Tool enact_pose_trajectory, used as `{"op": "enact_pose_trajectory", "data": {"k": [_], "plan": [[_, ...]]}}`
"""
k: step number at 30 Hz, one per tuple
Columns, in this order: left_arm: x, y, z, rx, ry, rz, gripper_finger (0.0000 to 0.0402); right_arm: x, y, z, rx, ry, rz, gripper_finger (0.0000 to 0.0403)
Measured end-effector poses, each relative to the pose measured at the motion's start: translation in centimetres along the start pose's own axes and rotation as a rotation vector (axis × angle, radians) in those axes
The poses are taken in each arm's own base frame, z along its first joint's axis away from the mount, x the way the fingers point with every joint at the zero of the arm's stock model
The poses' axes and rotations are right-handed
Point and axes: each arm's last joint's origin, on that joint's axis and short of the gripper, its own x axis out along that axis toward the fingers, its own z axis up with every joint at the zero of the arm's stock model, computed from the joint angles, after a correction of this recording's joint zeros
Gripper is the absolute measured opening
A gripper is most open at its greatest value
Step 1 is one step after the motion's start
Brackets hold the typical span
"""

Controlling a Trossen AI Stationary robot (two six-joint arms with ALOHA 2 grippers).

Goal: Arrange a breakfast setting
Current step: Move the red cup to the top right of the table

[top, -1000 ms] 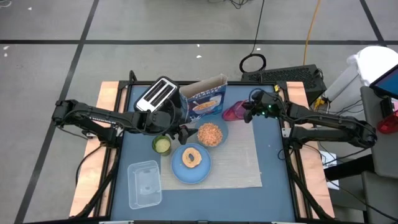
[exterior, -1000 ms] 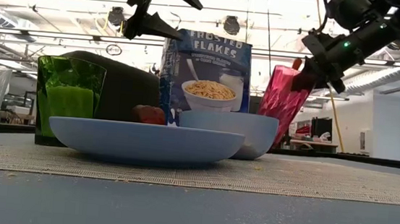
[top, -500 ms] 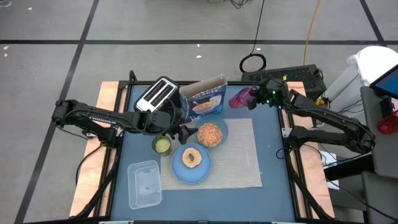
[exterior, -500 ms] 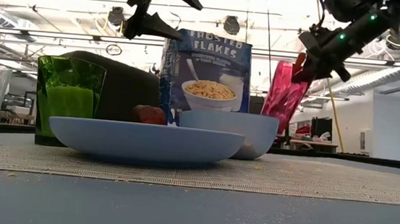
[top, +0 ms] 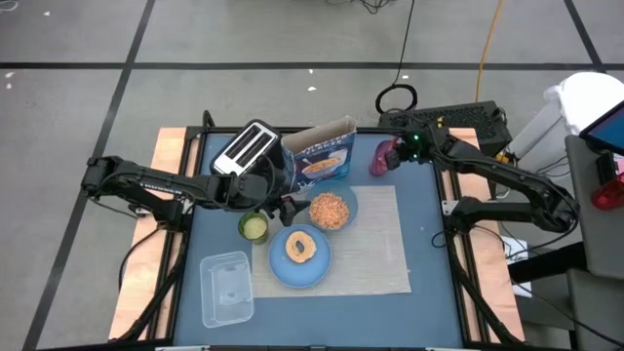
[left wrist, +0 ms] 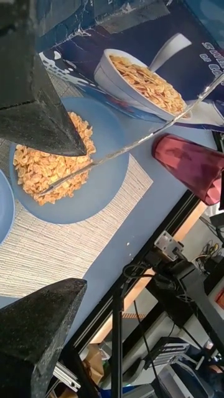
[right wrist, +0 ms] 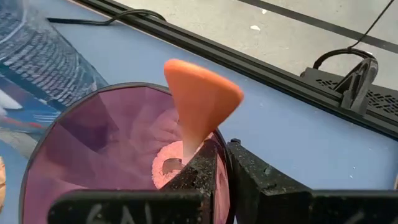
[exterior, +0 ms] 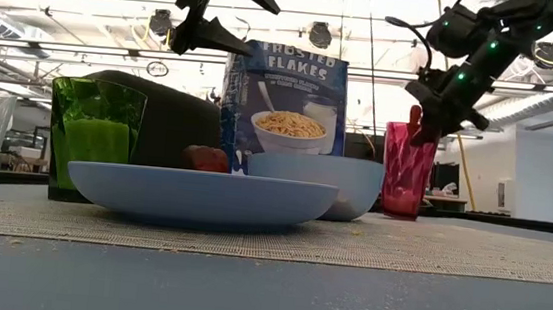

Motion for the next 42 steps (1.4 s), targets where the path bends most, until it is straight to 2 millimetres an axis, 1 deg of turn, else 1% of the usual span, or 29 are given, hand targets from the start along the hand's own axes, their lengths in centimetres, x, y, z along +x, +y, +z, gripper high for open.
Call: {"op": "enact_pose_trajectory", "data": {"k": [7,23,27,37,42], "plan": [[0.0,0.0,0.0,0.0,0.0,0.0,0.0342,0.24,-0.21,0.04,0.008,0.009,-0.011,0.0023],[0.0,0.0,0.0,0.0,0.0,0.0,0.0342,0.24,-0.2,0.06,0.017,0.002,-0.01,0.0081],[0.0,0.0,0.0,0.0,0.0,0.0,0.0342,0.24,-0.19,0.09,0.019,-0.002,-0.01,0.01],[0.0,0.01,0.0,0.0,0.0,0.001,0.0342,0.24,-0.11,0.39,0.021,-0.033,-0.003,0.0168],[0.0,0.0,0.0,0.0,0.0,0.001,0.0342,0.23,-0.03,0.69,0.002,-0.064,0.005,0.0189]]}}
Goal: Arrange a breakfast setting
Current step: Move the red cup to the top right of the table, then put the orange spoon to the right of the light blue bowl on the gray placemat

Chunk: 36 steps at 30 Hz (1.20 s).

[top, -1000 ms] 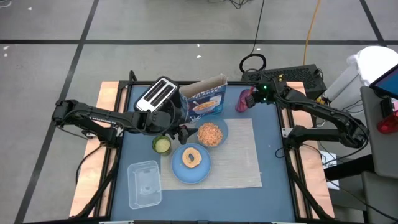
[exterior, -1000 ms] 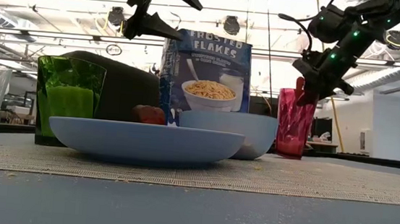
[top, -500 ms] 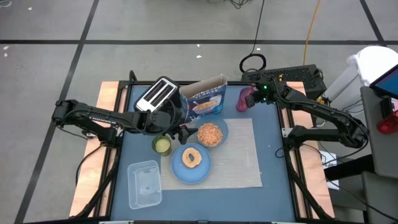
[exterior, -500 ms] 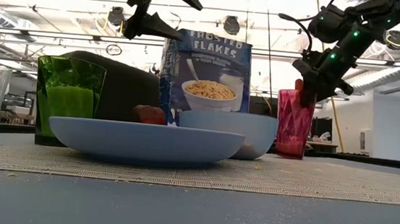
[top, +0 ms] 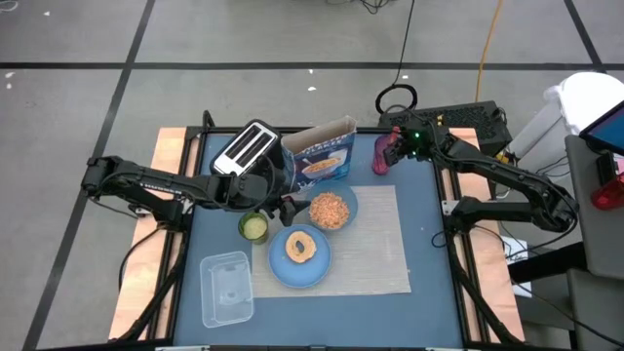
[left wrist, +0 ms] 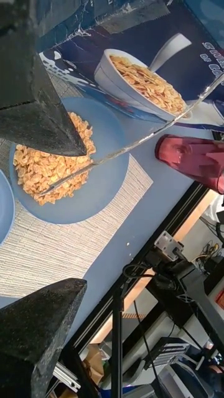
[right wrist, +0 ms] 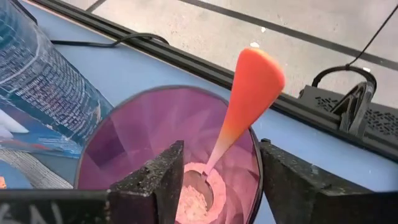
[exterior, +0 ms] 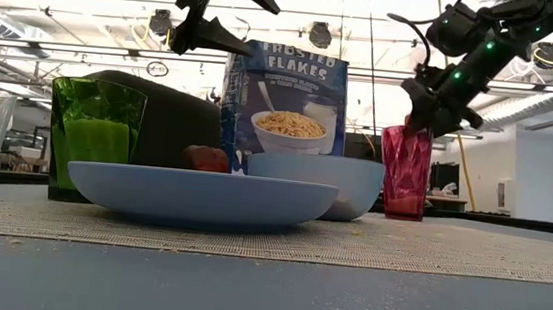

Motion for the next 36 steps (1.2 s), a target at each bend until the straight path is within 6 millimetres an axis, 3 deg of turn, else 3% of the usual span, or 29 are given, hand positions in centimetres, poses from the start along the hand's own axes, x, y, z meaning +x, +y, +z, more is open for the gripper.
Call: {"op": "enact_pose_trajectory", "data": {"k": [14,36], "plan": [[0.0,0.0,0.0,0.0,0.0,0.0,0.0342,-0.1,0.3,1.0,-0.012,-0.105,0.029,0.0194],[0.0,0.0,0.0,0.0,0.0,0.0,0.0342,0.4,-0.3,1.4,0.007,-0.122,0.008,0.0194]]}}
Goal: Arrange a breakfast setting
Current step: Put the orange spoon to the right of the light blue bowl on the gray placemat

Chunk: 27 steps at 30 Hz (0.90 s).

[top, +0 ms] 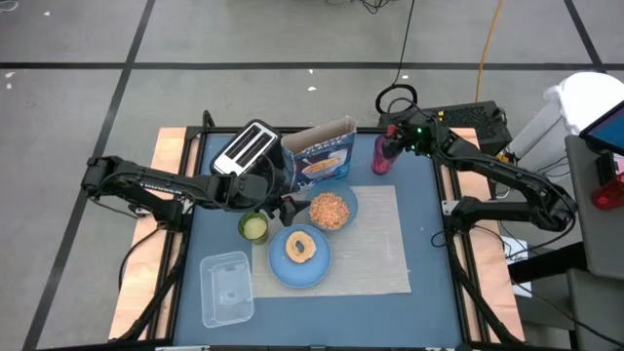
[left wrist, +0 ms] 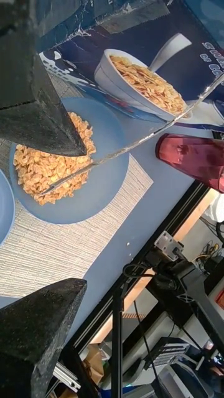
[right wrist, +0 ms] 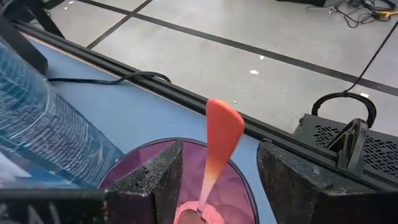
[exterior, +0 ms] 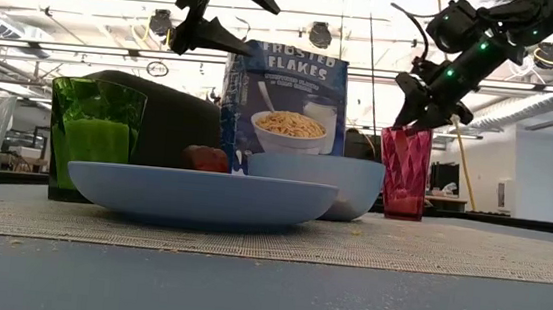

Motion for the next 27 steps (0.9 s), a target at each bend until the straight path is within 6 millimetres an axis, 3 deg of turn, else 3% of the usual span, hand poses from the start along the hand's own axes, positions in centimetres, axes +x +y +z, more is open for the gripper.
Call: {"op": "enact_pose_trajectory", "data": {"k": [10,27], "plan": [[0.0,-0.01,0.0,0.0,0.0,0.0,0.0342,0.8,0.15,-0.02,0.003,0.014,0.046,0.0187],[0.0,0.0,0.0,0.0,0.0,0.0,0.0342,0.82,0.25,0.42,0.009,-0.032,0.056,0.0057]]}}
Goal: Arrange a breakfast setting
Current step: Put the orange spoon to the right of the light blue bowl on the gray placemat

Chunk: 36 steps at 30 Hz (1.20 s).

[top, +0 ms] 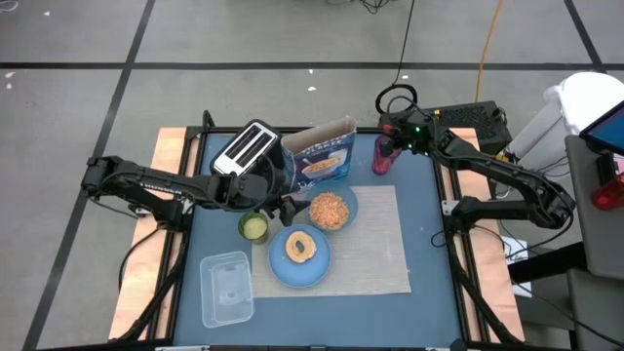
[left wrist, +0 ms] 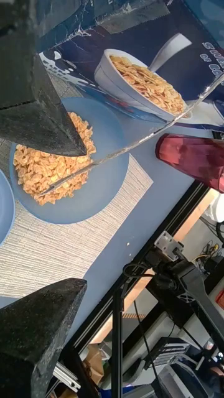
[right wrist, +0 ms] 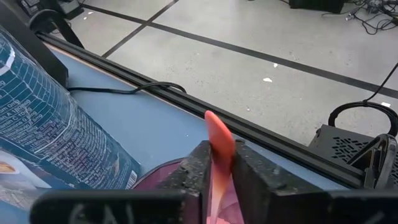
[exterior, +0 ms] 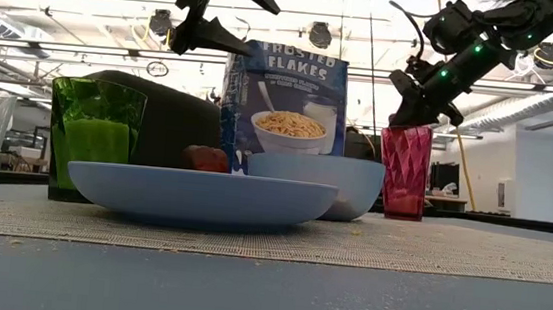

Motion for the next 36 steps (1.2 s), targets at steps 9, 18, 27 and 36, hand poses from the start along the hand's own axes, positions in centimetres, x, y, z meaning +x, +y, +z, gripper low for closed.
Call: {"op": "enact_pose_trajectory", "data": {"k": [9,18,27,36], "plan": [[0.0,0.0,0.0,0.0,0.0,-0.001,0.0342,0.0,0.0,0.0,-0.001,0.0,0.0,0.0014],[0.0,0.0,0.0,0.0,0.0,0.0,0.0342,0.0,0.0,0.0,0.0,0.0,0.0,0.0011],[0.0,0.0,0.0,0.0,0.0,0.0,0.0342,-1.0,0.0,0.4,0.004,-0.038,0.011,0.0007],[0.0,0.0,0.0,0.0,0.0,0.0,0.0342,-3.7,0.0,1.3,0.016,-0.151,0.04,0.0007]]}}
